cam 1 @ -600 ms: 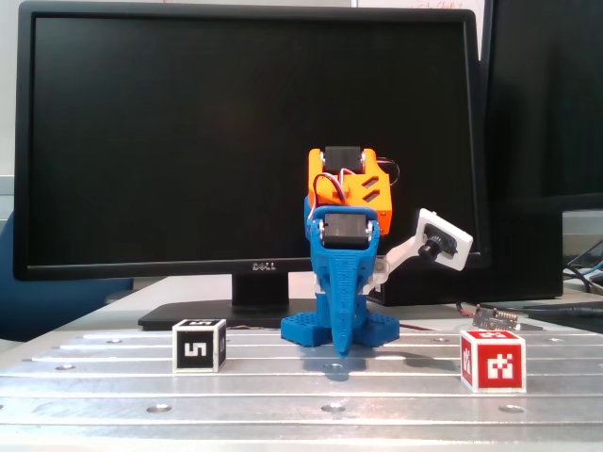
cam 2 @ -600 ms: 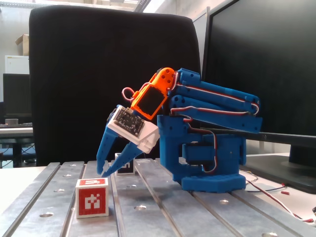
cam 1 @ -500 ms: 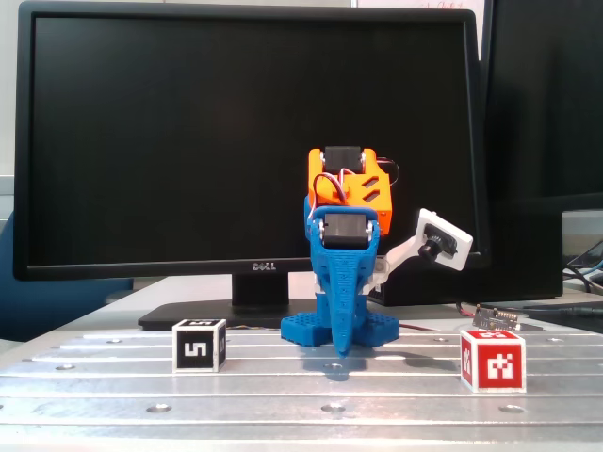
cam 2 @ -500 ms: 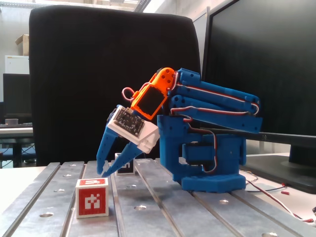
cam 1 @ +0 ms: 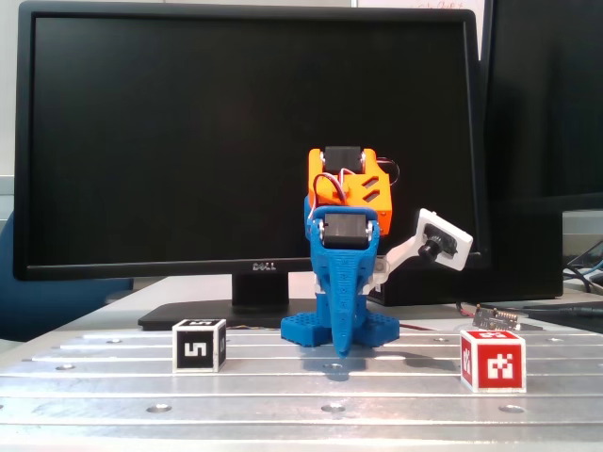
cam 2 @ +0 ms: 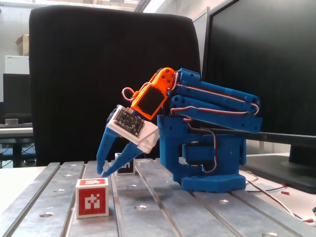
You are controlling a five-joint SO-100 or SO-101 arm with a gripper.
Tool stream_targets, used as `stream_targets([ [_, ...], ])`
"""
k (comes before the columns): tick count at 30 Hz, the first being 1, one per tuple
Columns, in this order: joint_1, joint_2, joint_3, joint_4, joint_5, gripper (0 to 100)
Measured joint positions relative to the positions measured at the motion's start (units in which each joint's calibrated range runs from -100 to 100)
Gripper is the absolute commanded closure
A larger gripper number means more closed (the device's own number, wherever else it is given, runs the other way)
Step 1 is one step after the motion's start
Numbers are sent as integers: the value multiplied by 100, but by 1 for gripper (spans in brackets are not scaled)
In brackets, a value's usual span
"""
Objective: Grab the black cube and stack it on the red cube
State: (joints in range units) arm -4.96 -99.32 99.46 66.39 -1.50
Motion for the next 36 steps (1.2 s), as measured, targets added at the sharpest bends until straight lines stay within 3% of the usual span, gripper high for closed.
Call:
stream_targets([
  [25, 0, 34, -435, -86, 0, 99],
  [36, 52, 2579, -2255, -215, 0, 99],
])
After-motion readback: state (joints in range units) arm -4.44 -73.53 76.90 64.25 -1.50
